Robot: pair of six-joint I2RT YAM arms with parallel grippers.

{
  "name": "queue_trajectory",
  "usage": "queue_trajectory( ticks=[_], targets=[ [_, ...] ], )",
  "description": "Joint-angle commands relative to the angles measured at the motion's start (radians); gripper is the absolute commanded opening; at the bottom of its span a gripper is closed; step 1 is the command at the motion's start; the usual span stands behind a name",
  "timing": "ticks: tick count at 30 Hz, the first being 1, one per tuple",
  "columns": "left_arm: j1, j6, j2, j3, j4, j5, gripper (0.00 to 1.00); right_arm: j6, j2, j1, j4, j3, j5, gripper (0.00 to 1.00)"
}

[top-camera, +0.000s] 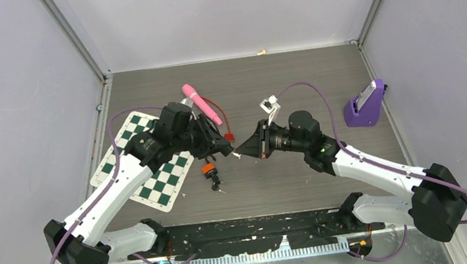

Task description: Unlock with the key

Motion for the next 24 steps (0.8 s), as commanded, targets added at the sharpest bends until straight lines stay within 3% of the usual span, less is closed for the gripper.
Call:
queue_trajectory(
  ticks=[1,13,24],
  targets=[
    [0.035,-0.083,-0.006,-0.016,0.031,0.162,0.0,-0.016,-0.03,-0.007,0.052,0.047,0.028,0.05],
    [0.109,-0.352,0.057,-0.074,0.108,0.335,0.0,-0.095,-0.113,0.039,0.122,-0.048,0.166,0.05],
    [0.132,-0.526,0.043,-0.149,0.217,0.399,0.0,-0.192,-0.203,0.161,0.266,-0.186,0.426,0.05]
  ],
)
